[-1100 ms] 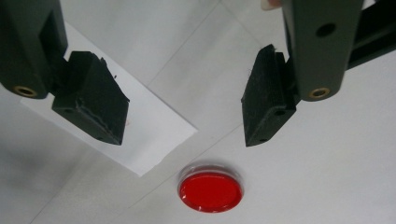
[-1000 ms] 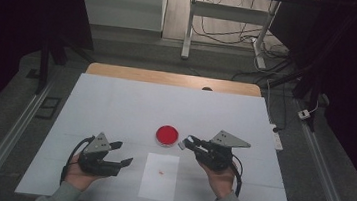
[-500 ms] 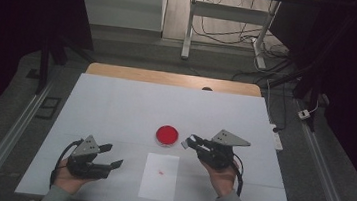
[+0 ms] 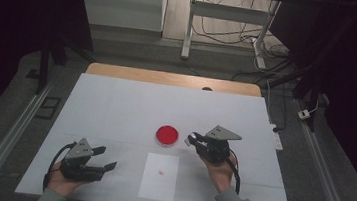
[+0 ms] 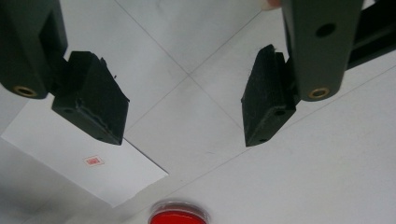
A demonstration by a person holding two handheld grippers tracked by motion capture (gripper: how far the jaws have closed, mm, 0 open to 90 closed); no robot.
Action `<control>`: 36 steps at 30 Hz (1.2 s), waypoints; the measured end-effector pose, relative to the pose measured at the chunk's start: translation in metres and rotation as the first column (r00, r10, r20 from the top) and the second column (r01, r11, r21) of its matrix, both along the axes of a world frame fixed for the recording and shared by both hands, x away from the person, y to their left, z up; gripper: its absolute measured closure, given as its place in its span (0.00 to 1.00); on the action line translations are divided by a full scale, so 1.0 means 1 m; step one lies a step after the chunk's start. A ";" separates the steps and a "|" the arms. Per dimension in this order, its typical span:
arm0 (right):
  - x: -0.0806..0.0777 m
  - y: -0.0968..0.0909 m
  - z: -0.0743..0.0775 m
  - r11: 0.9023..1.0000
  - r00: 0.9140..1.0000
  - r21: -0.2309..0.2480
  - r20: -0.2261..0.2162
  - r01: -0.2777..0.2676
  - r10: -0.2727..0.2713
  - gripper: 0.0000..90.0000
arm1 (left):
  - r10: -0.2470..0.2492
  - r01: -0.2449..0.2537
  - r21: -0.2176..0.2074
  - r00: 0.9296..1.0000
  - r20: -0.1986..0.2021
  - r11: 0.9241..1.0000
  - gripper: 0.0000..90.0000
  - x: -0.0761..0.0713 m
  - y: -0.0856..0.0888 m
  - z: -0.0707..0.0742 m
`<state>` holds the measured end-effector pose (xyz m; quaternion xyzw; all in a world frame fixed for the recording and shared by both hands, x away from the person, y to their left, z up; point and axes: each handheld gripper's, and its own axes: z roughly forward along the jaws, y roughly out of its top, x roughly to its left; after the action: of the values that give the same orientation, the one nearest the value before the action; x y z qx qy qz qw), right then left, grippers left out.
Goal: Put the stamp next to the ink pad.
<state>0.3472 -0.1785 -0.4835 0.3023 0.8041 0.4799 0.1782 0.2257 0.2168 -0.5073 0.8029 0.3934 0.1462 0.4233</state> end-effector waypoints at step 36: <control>0.030 0.015 -0.026 0.996 0.998 -0.088 -0.054 0.011 -0.016 0.64 | 0.015 -0.015 0.006 1.000 -0.018 1.000 0.36 0.000 0.004 -0.005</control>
<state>0.3772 -0.1637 -0.5091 0.3129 0.8268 0.4346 0.1723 0.2258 0.2212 -0.5120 0.8025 0.4028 0.1432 0.4162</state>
